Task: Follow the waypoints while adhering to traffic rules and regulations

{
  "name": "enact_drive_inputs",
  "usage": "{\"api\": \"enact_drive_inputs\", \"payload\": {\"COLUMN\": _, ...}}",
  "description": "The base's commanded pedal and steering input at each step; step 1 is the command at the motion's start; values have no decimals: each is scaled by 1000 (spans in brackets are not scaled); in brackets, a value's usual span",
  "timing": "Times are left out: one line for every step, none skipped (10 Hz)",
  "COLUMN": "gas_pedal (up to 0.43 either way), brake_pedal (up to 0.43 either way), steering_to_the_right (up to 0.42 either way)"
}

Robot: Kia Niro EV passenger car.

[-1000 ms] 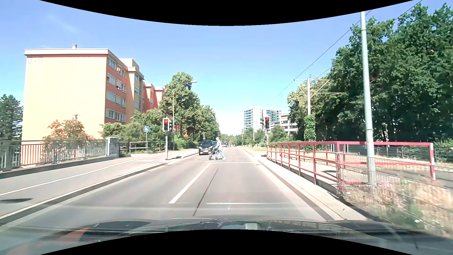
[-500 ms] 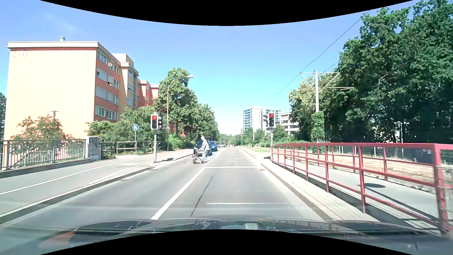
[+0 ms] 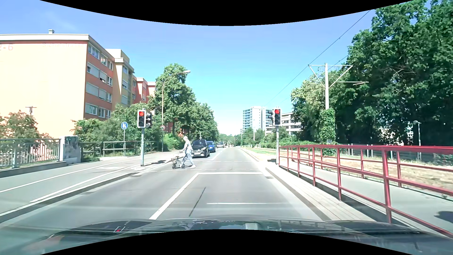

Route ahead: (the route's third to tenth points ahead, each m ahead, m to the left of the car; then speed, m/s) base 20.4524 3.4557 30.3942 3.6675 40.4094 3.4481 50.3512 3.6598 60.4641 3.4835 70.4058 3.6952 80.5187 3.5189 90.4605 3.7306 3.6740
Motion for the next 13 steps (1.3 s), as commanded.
{"api": "enact_drive_inputs", "payload": {"gas_pedal": 0, "brake_pedal": 171, "steering_to_the_right": 1}}
{"api": "enact_drive_inputs", "payload": {"gas_pedal": 0, "brake_pedal": 177, "steering_to_the_right": 2}}
{"api": "enact_drive_inputs", "payload": {"gas_pedal": 0, "brake_pedal": 177, "steering_to_the_right": 2}}
{"api": "enact_drive_inputs", "payload": {"gas_pedal": 0, "brake_pedal": 183, "steering_to_the_right": 2}}
{"api": "enact_drive_inputs", "payload": {"gas_pedal": 0, "brake_pedal": 183, "steering_to_the_right": 3}}
{"api": "enact_drive_inputs", "payload": {"gas_pedal": 0, "brake_pedal": 183, "steering_to_the_right": 4}}
{"api": "enact_drive_inputs", "payload": {"gas_pedal": 0, "brake_pedal": 183, "steering_to_the_right": 5}}
{"api": "enact_drive_inputs", "payload": {"gas_pedal": 0, "brake_pedal": 183, "steering_to_the_right": 5}}
{"api": "enact_drive_inputs", "payload": {"gas_pedal": 0, "brake_pedal": 183, "steering_to_the_right": 5}}
{"api": "enact_drive_inputs", "payload": {"gas_pedal": 0, "brake_pedal": 189, "steering_to_the_right": 5}}
{"api": "enact_drive_inputs", "payload": {"gas_pedal": 0, "brake_pedal": 195, "steering_to_the_right": 5}}
{"api": "enact_drive_inputs", "payload": {"gas_pedal": 0, "brake_pedal": 195, "steering_to_the_right": 5}}
{"api": "enact_drive_inputs", "payload": {"gas_pedal": 0, "brake_pedal": 201, "steering_to_the_right": 5}}
